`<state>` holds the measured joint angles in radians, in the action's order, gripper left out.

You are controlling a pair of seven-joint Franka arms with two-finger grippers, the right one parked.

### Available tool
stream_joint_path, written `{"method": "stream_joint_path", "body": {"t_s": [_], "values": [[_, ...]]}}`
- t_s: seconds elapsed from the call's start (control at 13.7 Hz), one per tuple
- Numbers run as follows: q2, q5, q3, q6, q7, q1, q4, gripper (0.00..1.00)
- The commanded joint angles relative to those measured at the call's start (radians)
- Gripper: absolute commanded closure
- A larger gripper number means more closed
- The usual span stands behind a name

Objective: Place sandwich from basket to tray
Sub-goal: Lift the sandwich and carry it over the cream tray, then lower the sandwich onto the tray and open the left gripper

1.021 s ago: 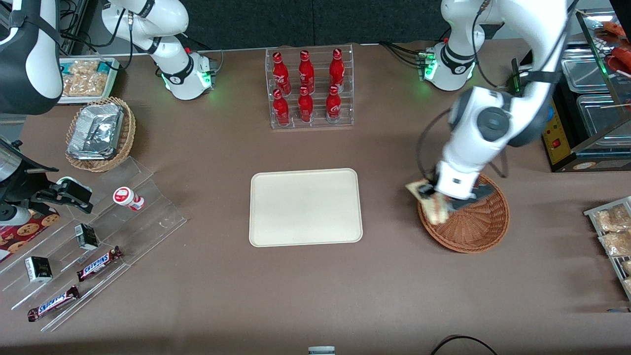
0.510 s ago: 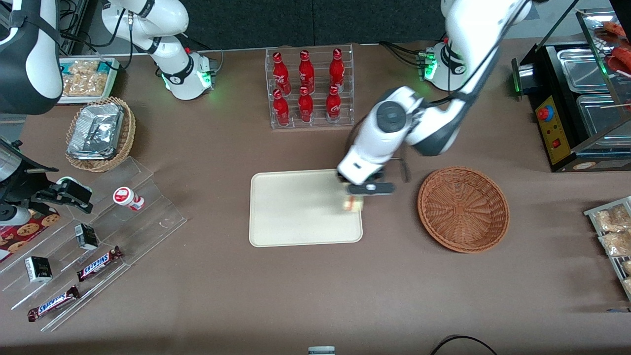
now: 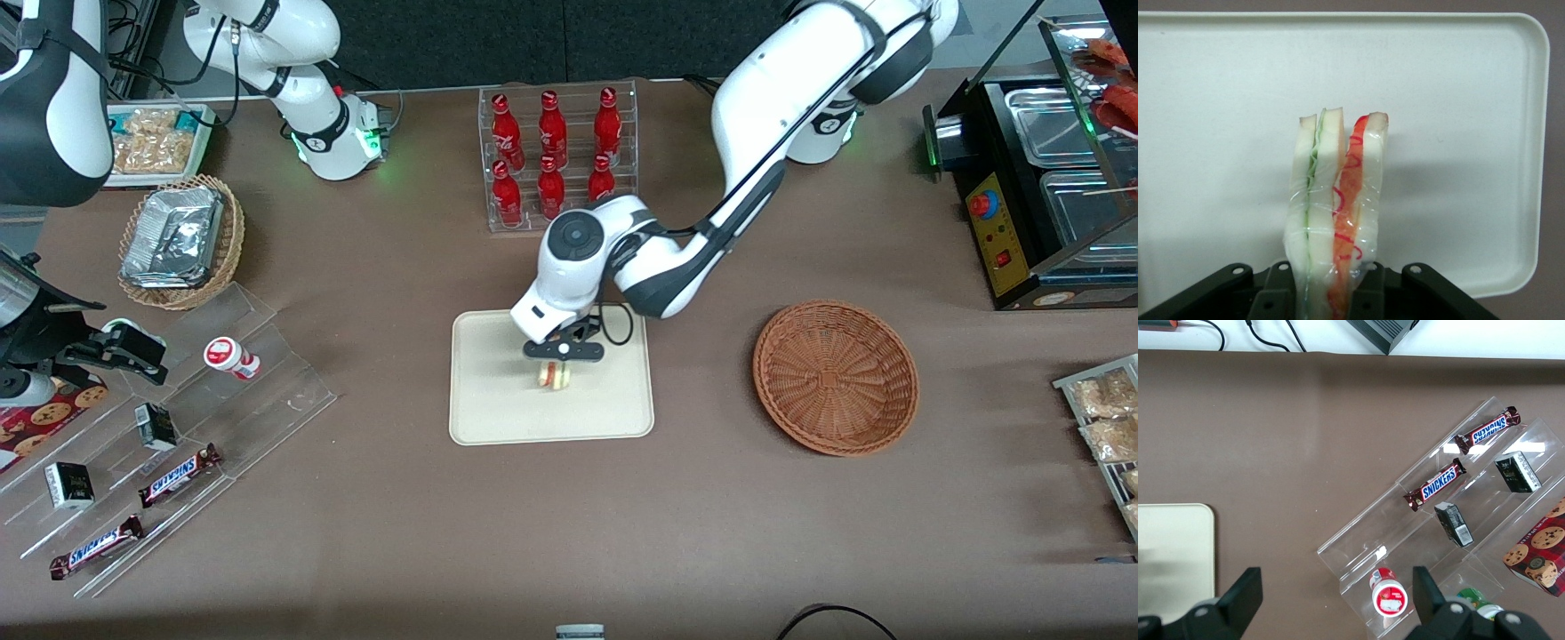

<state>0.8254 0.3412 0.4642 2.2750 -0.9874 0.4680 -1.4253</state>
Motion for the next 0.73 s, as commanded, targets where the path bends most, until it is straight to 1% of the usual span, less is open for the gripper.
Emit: {"method": "stream_joint_path", "body": {"t_s": [0.0, 0.15, 0.22, 0.29, 0.36, 0.51, 0.66], "values": [[0.089, 0.018, -0.065, -0.032, -0.048, 0.066, 0.112, 0.87], [0.109, 0.019, -0.075, -0.029, -0.089, 0.073, 0.112, 0.85], [0.113, 0.019, -0.075, -0.029, -0.091, 0.073, 0.112, 0.77], [0.116, 0.019, -0.075, -0.028, -0.090, 0.075, 0.112, 0.54], [0.115, 0.018, -0.075, -0.028, -0.089, 0.073, 0.112, 0.02], [0.100, -0.001, -0.073, -0.035, -0.109, 0.064, 0.121, 0.00], [0.068, -0.045, -0.068, -0.125, -0.100, 0.043, 0.155, 0.00]]}}
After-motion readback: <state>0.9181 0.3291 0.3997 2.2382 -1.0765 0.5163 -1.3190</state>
